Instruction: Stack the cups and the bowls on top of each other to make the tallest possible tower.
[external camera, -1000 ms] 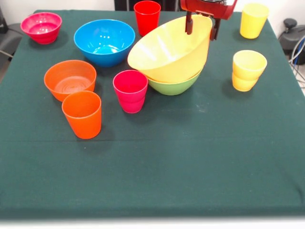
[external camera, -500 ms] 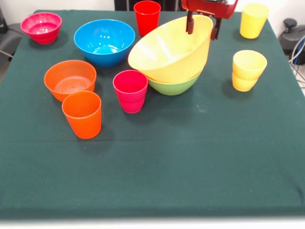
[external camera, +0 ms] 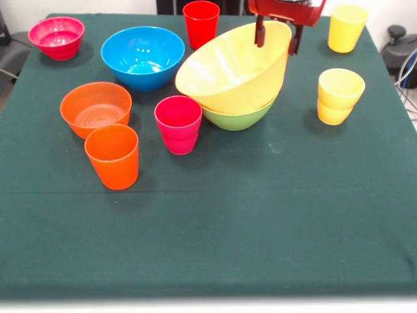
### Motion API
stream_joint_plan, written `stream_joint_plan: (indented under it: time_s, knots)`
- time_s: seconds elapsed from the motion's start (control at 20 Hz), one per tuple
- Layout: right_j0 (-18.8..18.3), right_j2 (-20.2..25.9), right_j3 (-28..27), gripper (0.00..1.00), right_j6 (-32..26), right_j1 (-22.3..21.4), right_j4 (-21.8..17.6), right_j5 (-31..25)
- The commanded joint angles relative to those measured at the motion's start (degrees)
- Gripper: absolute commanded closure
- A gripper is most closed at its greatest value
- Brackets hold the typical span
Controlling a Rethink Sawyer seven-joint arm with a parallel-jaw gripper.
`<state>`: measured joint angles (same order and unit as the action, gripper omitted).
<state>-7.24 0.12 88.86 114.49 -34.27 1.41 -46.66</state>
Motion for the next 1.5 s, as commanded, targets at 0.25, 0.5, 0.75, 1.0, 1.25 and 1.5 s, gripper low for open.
stream_joint_plan:
  time_s: [0.25,0.5,0.75,1.0,1.25,1.5]
  knots:
    - [8.3,-2.2,6.2,0.00,8.8,-2.9,-4.4,4.6]
    - [10.2,-3.3,8.5,0.00,8.5,-8.2,-0.8,0.8]
    - [7.9,-2.4,9.1,0.00,5.1,-14.1,2.6,-6.9]
    - [7.7,-2.1,7.3,0.00,5.8,-17.3,4.2,-13.0]
    - [8.8,-2.8,6.8,0.00,7.4,-16.5,3.4,-12.1]
    - [6.6,-1.2,8.6,0.00,5.7,-11.0,3.4,-2.8]
